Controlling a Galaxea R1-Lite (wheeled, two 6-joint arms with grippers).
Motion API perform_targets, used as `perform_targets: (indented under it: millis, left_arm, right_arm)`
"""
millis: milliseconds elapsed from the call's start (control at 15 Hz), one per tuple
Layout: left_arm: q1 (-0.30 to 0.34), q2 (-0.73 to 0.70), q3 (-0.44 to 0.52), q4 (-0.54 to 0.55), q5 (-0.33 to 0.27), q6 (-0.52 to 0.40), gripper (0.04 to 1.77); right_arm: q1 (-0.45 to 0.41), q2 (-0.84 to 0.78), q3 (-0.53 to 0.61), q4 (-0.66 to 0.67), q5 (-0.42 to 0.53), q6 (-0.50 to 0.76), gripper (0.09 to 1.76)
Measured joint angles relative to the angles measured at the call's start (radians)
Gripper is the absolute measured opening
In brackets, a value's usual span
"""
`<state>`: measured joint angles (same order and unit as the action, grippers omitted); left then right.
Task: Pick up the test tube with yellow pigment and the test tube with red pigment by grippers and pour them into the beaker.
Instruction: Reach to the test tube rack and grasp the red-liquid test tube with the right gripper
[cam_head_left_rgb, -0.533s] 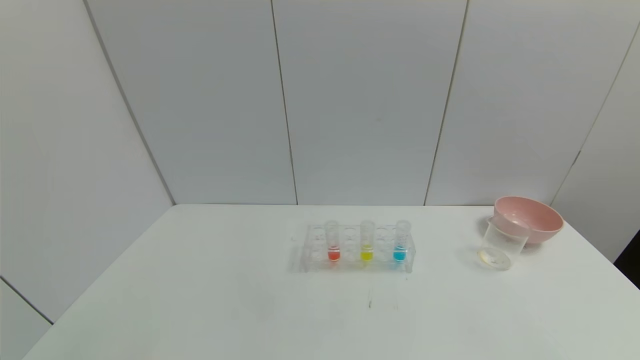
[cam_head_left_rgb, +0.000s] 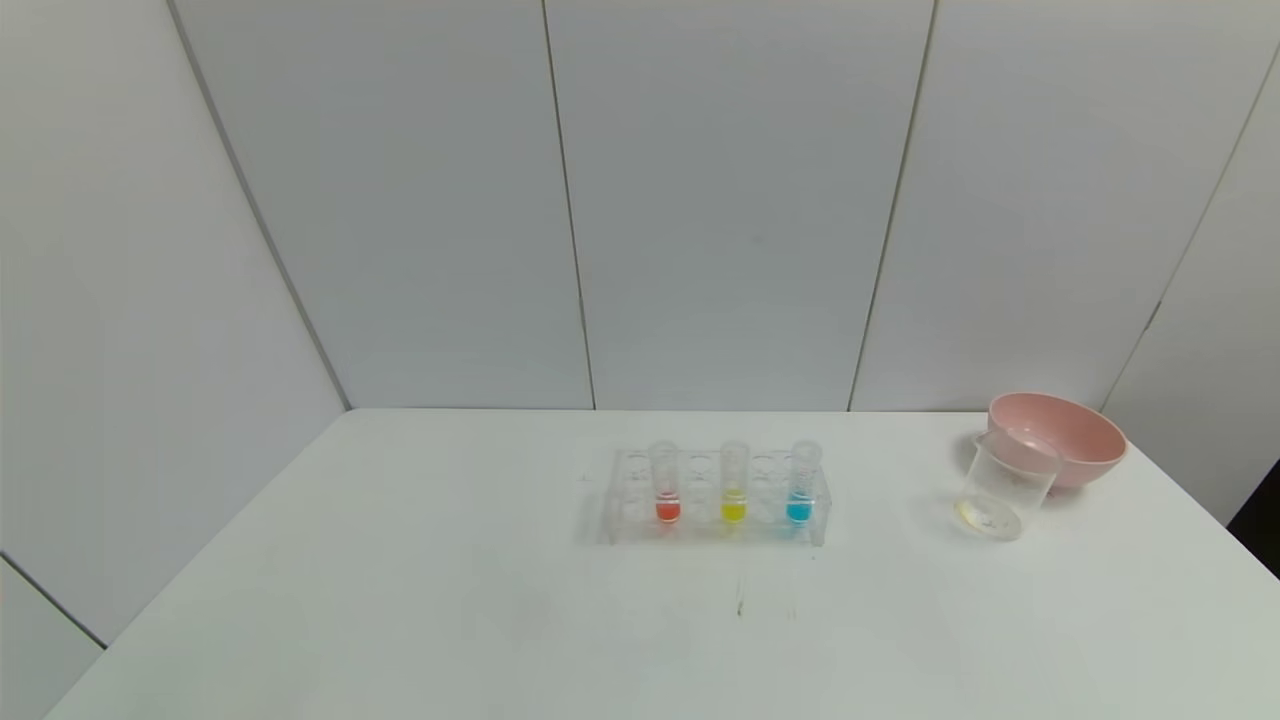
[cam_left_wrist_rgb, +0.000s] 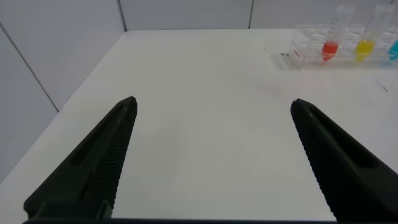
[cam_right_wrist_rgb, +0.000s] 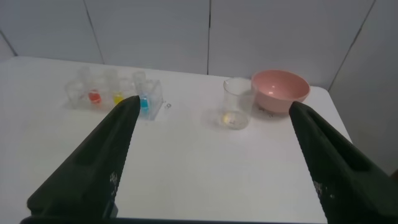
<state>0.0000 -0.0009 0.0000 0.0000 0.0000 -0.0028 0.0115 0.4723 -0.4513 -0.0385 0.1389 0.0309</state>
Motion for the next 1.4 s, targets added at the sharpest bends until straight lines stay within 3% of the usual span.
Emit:
perform_targets:
  millis: [267, 400, 933, 1133, 1400]
  left_arm:
    - [0.0, 0.0, 0.0, 0.0, 0.0, 0.0, 1.76]
    - [0.0, 0.0, 0.0, 0.0, 0.0, 0.0, 1.76]
    - [0.0, 0.0, 0.0, 0.0, 0.0, 0.0, 1.76]
    - [0.0, 0.0, 0.0, 0.0, 0.0, 0.0, 1.76]
    - [0.0, 0.0, 0.0, 0.0, 0.0, 0.0, 1.76]
  right_arm:
    - [0.021, 0.321, -0.17, -0.145, 0.039, 0.018, 1.71]
    - [0.083, 0.49, -0.222, -0.239, -0.006, 0.032, 1.71]
    - [0.69, 1.046, -0.342, -0.67, -0.685, 0.064, 1.71]
    - [0.795, 1.226, -0.432, -0.811, -0.844, 0.067, 1.71]
    - [0.845, 1.432, -0.552, -0.89, -0.939, 0.111, 1.71]
